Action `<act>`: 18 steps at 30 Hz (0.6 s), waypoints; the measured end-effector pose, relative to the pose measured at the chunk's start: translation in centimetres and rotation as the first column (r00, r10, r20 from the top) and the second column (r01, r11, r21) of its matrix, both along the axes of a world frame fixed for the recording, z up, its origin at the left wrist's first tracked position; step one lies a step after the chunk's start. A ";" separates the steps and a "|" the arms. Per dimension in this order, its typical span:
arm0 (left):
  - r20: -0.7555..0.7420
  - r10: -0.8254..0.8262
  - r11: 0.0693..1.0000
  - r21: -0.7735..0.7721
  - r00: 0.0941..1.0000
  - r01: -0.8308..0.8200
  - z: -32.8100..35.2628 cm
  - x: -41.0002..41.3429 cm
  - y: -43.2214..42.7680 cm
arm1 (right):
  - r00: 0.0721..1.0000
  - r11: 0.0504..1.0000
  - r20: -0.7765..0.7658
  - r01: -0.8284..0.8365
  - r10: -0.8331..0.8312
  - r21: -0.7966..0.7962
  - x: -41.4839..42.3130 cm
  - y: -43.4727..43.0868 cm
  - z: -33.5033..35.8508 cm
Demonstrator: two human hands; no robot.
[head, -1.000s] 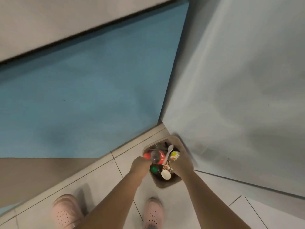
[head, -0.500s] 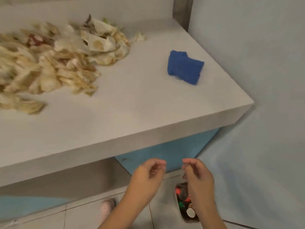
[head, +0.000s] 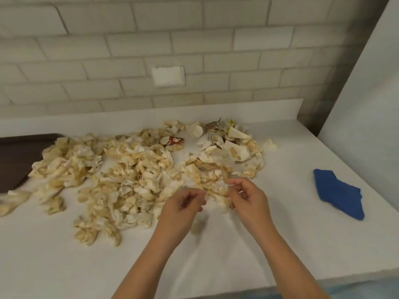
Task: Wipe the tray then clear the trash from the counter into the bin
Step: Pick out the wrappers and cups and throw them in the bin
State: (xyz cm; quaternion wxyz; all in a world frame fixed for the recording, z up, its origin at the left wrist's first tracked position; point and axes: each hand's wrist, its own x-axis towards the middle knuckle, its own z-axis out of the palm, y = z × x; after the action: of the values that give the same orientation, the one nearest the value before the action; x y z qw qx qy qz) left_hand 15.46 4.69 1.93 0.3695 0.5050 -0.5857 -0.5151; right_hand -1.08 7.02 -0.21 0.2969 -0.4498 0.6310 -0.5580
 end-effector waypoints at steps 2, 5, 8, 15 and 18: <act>-0.009 0.020 1.000 0.004 1.000 -0.020 0.8 2.1 -3.0 | 0.999 0.999 -0.028 0.044 -0.044 -0.013 0.9 -2.8 0.6; 0.017 0.047 0.999 -0.007 0.999 -0.047 1.7 4.3 -7.4 | 0.981 0.985 -0.090 0.166 -0.169 -0.042 0.2 -6.6 1.4; 0.079 0.058 0.997 -0.056 0.995 -0.053 2.5 5.0 -11.9 | 0.905 0.952 -0.308 0.304 -0.295 -0.019 -2.7 -10.7 1.6; 0.542 0.052 0.952 -0.280 0.839 0.122 2.7 2.5 -25.0 | 0.487 0.784 -0.772 0.245 0.409 0.570 -10.3 -17.9 0.1; 0.819 -0.004 0.938 -0.196 0.574 0.286 1.2 0.9 -28.2 | 0.373 0.736 -0.760 0.242 0.532 0.633 -11.3 -18.8 -1.5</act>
State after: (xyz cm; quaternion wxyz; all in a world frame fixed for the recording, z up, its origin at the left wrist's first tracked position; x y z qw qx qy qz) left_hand 16.35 -23.54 3.14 0.0928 0.5689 -0.8012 -0.1604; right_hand -12.43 -11.78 -1.70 0.0864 -0.6023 0.7896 0.0790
